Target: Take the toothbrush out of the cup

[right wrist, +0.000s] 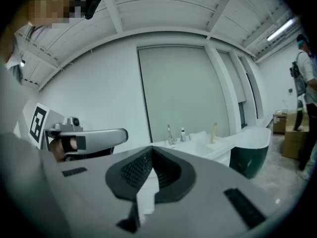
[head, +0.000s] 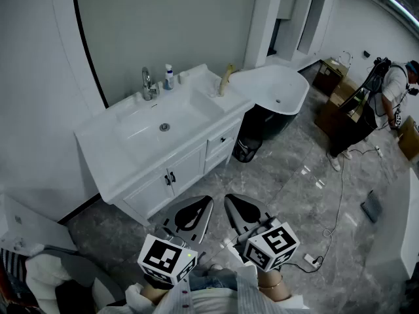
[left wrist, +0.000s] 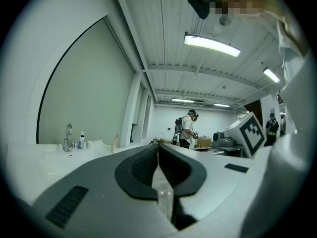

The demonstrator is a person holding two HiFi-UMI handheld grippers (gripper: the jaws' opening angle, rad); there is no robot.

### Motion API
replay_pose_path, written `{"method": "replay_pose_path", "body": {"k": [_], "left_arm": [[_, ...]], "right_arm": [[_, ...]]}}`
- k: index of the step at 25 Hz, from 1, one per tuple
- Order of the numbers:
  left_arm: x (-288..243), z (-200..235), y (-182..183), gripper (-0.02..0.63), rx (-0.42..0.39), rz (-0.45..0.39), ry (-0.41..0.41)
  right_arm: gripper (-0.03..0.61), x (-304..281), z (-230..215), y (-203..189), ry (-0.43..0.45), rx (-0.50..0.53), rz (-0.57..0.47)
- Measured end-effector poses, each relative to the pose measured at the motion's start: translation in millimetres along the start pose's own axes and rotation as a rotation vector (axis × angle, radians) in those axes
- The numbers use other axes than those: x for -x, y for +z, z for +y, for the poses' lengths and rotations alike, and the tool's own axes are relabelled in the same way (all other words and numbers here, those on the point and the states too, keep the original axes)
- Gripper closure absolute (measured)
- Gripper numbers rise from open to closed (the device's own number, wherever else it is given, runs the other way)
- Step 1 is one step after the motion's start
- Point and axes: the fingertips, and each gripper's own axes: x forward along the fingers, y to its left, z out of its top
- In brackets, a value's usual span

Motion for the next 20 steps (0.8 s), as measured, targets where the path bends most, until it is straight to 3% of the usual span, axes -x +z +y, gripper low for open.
{"method": "replay_pose_path", "body": {"k": [20], "left_arm": [[27,18,-24,0.592,0.006,0.052,-0.109]], "right_arm": [[0.568,-4,18,-29,-0.134,-0.071,-0.013]]}}
